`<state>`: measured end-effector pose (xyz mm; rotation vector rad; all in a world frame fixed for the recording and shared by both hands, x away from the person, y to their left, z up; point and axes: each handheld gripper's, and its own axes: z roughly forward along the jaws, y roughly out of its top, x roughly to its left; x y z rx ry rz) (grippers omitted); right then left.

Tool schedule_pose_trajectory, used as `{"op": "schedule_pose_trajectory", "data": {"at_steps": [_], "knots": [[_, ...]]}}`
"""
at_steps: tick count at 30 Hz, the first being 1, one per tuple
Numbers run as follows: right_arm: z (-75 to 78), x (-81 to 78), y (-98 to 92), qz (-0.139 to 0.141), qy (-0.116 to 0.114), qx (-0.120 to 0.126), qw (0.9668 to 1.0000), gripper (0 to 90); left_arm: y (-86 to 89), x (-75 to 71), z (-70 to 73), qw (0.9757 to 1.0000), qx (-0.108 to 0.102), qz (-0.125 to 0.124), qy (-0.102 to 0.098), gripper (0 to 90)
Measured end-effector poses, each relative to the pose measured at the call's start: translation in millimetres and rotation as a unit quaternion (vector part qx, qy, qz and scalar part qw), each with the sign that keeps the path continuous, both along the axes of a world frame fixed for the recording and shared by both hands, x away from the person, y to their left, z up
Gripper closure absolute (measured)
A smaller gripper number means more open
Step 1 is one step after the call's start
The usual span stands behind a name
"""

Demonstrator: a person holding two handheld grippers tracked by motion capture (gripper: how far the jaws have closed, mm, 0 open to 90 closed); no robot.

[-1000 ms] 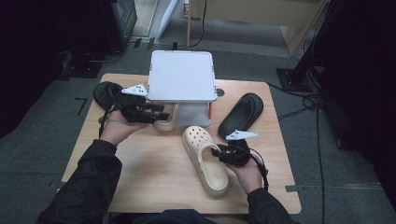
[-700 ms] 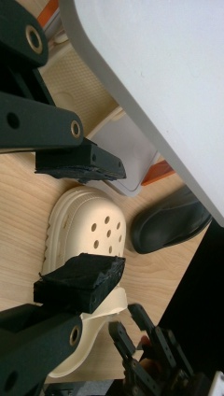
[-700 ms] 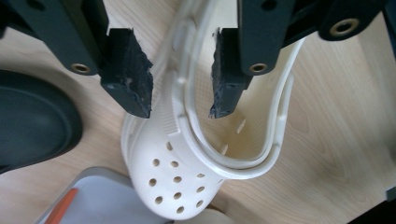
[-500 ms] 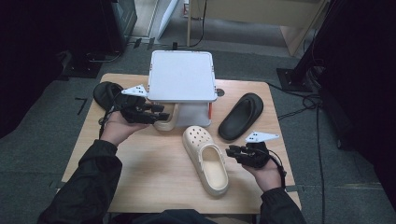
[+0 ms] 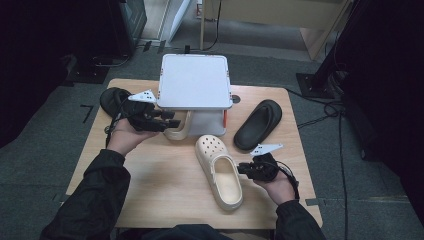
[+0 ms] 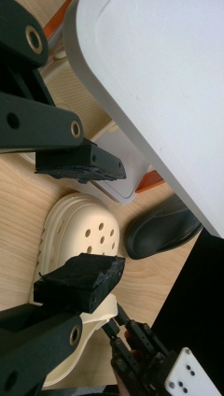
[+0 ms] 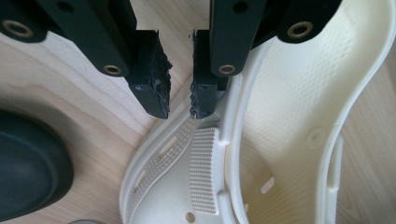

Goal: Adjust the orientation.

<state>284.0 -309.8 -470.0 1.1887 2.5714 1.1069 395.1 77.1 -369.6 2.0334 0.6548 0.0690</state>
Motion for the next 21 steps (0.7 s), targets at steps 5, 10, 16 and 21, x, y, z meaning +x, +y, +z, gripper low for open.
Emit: {"op": "schedule_pose_trajectory", "data": {"at_steps": [5,10,16,21], "knots": [[-2.4,0.3,3.2,0.001,0.018,0.023,0.9996,70.6,0.2,-0.2,0.3,1.0000,0.000,0.002,-0.002,51.2],[-5.4,0.8,12.5,0.016,0.026,0.026,0.9992,64.0,1.9,0.6,0.9,1.0000,-0.002,0.005,-0.004,51.2],[-7.7,1.1,19.6,0.017,0.027,0.026,0.9991,55.9,4.6,2.4,3.7,0.9999,-0.006,0.012,-0.004,51.2],[-8.4,4.7,21.9,0.020,0.019,0.010,0.9996,53.7,8.1,4.8,6.0,0.9998,-0.005,0.020,-0.001,49.2]]}}
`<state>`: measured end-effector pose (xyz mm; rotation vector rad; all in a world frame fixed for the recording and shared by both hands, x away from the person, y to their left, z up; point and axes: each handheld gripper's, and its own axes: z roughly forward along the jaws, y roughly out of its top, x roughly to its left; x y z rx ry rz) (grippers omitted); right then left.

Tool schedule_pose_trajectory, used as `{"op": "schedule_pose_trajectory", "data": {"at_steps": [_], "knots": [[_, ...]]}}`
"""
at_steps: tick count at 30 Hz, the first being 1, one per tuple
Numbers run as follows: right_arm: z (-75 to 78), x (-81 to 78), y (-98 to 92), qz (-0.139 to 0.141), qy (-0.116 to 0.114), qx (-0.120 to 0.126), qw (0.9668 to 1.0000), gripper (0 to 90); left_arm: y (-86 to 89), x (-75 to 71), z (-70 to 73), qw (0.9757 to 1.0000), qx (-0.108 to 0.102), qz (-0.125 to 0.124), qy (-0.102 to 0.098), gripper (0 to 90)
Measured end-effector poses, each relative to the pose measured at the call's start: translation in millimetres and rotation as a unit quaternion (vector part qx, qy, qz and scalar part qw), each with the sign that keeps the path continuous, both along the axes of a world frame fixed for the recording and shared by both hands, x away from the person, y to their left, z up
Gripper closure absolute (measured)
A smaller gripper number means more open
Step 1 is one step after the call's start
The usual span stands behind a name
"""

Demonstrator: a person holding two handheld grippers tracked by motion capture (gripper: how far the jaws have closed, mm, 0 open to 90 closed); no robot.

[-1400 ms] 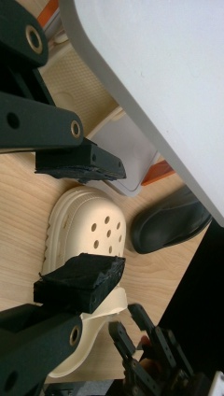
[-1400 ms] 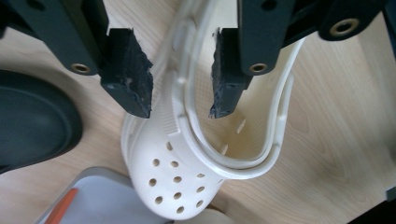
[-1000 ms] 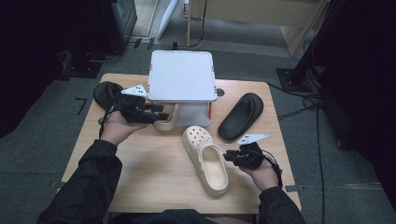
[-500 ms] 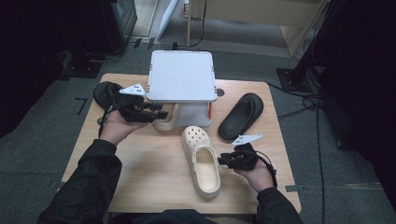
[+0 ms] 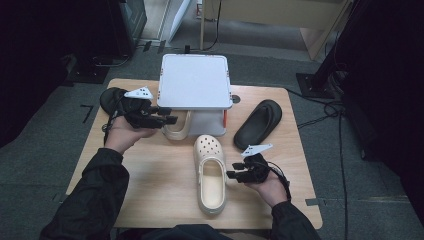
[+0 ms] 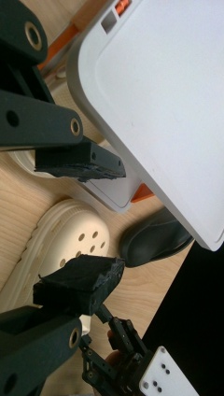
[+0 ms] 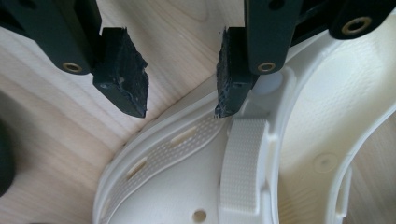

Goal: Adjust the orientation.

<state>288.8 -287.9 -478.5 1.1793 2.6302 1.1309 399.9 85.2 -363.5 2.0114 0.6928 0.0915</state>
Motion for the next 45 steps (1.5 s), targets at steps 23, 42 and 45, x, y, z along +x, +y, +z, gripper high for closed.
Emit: {"op": "schedule_pose_trajectory", "data": {"at_steps": [23,42,45], "knots": [[30.9,-3.3,32.5,0.011,-0.079,0.080,0.9936,44.6,0.7,34.3,20.5,0.9996,0.011,0.026,0.005,47.2],[12.9,11.5,47.4,-0.019,-0.107,0.043,0.9932,42.5,10.6,49.2,0.5,0.9987,-0.003,0.051,0.003,48.2],[12.5,10.9,48.7,-0.020,-0.115,0.033,0.9926,43.1,11.0,49.5,0.1,0.9986,-0.005,0.052,0.004,48.6]]}}
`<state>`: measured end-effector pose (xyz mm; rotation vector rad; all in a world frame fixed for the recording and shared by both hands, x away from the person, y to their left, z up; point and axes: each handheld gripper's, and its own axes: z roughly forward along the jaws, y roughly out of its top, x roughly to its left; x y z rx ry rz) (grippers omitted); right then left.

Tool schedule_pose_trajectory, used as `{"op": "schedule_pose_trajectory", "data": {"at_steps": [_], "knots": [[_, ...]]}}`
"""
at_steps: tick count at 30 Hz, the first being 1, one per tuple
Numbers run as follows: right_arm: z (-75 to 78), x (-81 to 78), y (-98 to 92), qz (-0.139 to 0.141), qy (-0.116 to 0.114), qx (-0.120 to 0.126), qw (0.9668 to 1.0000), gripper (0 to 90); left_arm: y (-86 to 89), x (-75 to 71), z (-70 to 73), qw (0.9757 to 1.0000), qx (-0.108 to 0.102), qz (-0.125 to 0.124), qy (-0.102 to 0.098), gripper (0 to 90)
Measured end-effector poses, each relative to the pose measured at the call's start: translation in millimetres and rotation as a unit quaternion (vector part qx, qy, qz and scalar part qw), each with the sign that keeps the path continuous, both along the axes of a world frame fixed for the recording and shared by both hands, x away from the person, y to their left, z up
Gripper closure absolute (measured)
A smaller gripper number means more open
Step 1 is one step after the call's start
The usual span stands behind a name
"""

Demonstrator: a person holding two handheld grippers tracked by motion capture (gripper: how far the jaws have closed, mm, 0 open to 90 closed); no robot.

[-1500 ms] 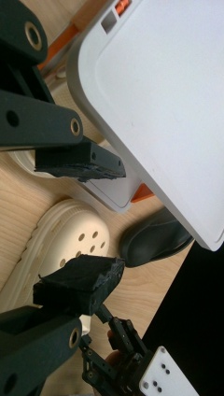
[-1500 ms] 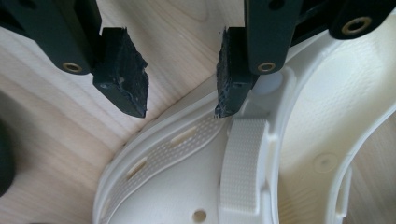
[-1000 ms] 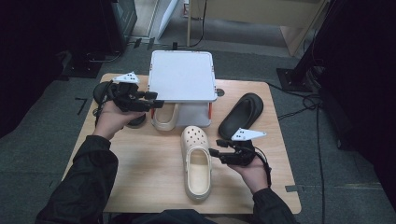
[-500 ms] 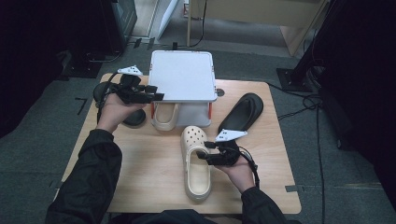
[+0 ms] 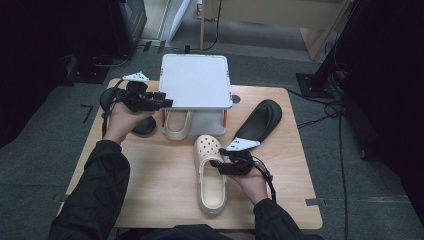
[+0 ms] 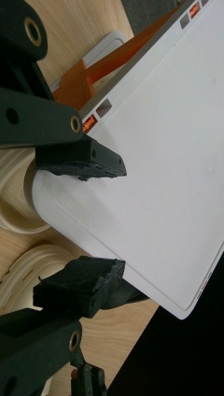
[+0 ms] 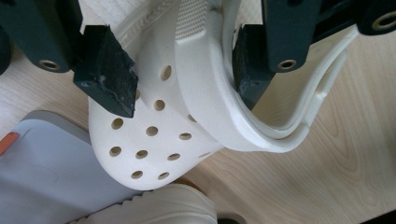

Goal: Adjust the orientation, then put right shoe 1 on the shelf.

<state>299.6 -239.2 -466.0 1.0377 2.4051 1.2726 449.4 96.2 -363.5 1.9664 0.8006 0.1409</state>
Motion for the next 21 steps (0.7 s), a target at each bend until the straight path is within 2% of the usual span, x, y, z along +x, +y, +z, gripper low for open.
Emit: {"op": "schedule_pose_trajectory", "data": {"at_steps": [3,9,14,21], "knots": [[-0.1,-1.1,1.0,0.000,-0.008,-0.009,0.9999,45.6,-1.0,-0.7,0.1,1.0000,0.003,0.000,-0.003,48.5],[5.9,-5.0,1.8,0.001,-0.028,-0.022,0.9994,61.7,-2.4,-2.0,0.0,1.0000,0.005,-0.004,-0.004,48.3],[9.3,-5.0,-0.6,-0.004,-0.032,-0.022,0.9992,67.4,-2.5,-2.2,-0.3,1.0000,0.003,-0.004,-0.003,48.3],[20.8,0.8,-13.5,-0.033,-0.031,-0.010,0.9989,75.3,-2.9,-2.3,-0.4,1.0000,0.001,-0.005,-0.001,48.3]]}}
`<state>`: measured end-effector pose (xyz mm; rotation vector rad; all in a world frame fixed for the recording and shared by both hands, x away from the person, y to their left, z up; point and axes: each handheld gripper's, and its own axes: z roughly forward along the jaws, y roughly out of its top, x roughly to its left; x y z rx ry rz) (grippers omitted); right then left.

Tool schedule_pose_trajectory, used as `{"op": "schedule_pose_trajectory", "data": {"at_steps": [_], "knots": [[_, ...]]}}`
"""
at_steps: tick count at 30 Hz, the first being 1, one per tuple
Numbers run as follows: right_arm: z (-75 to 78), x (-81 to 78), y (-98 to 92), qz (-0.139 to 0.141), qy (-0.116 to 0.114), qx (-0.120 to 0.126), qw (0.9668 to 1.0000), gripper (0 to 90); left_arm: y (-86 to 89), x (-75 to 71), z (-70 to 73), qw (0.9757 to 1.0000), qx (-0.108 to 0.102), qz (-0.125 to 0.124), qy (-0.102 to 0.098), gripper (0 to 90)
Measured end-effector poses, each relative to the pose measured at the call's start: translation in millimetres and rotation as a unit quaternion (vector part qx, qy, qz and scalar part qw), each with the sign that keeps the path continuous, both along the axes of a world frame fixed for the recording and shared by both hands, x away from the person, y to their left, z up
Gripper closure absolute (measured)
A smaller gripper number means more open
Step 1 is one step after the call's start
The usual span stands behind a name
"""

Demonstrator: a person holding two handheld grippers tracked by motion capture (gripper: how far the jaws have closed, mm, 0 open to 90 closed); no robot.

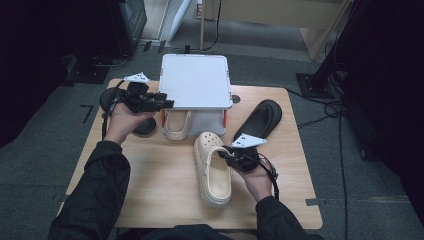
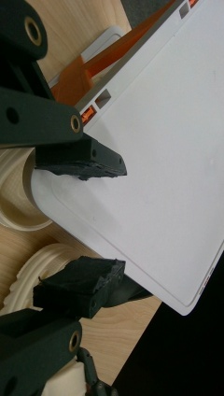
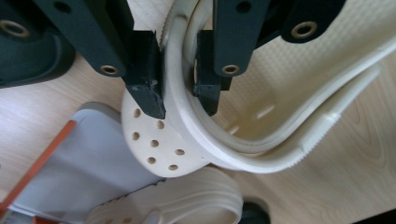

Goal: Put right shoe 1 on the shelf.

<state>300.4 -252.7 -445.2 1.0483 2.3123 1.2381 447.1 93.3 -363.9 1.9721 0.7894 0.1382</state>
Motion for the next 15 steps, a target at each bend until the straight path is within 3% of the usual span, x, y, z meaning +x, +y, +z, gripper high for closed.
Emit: {"op": "schedule_pose_trajectory", "data": {"at_steps": [4,9,15], "knots": [[8.3,4.3,-3.0,-0.006,-0.002,0.017,0.9998,75.9,-0.7,-0.5,0.2,1.0000,-0.001,-0.001,0.003,48.3],[21.1,14.8,1.3,-0.015,-0.026,0.000,0.9995,75.8,-1.5,-1.3,0.9,0.9999,-0.002,-0.002,0.010,48.8],[24.2,31.4,5.4,-0.018,-0.033,-0.003,0.9993,75.8,-0.2,-5.2,0.9,0.9999,-0.003,0.000,0.010,50.0]]}}
